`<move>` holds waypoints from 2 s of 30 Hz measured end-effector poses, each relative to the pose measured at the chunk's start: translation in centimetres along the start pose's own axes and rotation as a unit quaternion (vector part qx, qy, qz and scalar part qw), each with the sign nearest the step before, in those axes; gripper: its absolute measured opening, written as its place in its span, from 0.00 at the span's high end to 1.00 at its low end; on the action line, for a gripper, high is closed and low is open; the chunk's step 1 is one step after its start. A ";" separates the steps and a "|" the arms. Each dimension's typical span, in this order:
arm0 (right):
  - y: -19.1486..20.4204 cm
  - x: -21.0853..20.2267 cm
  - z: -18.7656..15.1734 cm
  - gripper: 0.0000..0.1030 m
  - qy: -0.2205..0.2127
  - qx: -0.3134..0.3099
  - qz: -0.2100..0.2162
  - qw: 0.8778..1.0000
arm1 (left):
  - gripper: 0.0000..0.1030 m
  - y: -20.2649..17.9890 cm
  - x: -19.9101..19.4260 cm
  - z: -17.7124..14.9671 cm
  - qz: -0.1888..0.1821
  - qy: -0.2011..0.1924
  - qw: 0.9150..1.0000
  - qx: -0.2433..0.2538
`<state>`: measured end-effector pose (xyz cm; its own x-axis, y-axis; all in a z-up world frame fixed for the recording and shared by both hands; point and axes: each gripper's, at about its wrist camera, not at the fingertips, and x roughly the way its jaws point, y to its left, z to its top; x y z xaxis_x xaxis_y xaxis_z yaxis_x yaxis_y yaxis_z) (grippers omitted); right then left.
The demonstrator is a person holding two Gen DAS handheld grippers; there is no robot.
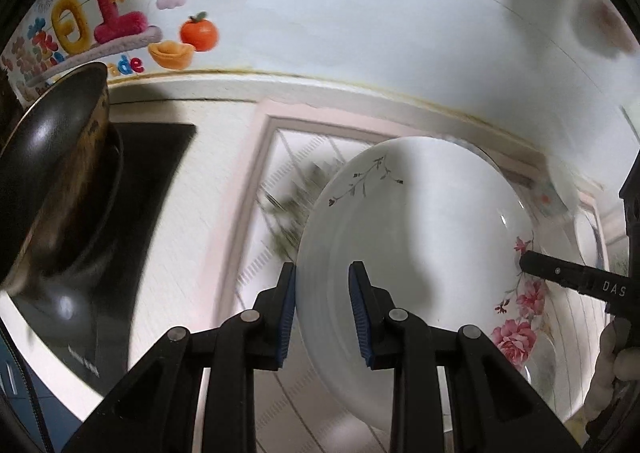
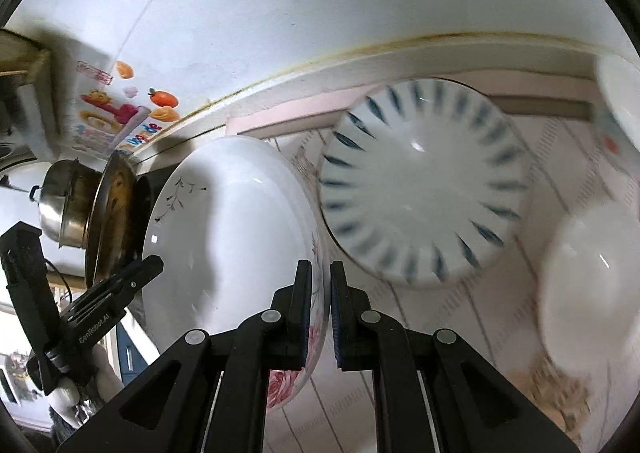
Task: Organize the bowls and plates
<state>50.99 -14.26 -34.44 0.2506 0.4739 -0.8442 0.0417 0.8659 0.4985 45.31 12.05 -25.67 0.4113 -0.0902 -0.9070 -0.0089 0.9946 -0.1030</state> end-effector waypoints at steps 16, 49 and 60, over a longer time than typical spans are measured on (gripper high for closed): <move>-11.9 -10.1 -14.6 0.90 0.001 0.042 -0.027 0.999 | 0.77 -11.8 1.2 -11.5 -0.039 0.092 0.994 0.047; -18.3 -8.5 -19.3 0.90 0.036 0.057 -0.046 0.997 | 0.77 -17.7 5.3 -15.5 0.040 0.133 0.983 0.118; -18.3 -8.3 -19.4 0.88 0.064 0.073 -0.040 0.994 | 0.77 -18.2 5.2 -15.7 0.055 0.126 0.985 0.104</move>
<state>29.34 -30.92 -40.34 0.1163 0.4286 -0.8960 0.1992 0.8737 0.4438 33.26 -7.35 -34.90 0.1785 0.0347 -0.9833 0.1563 0.9857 0.0632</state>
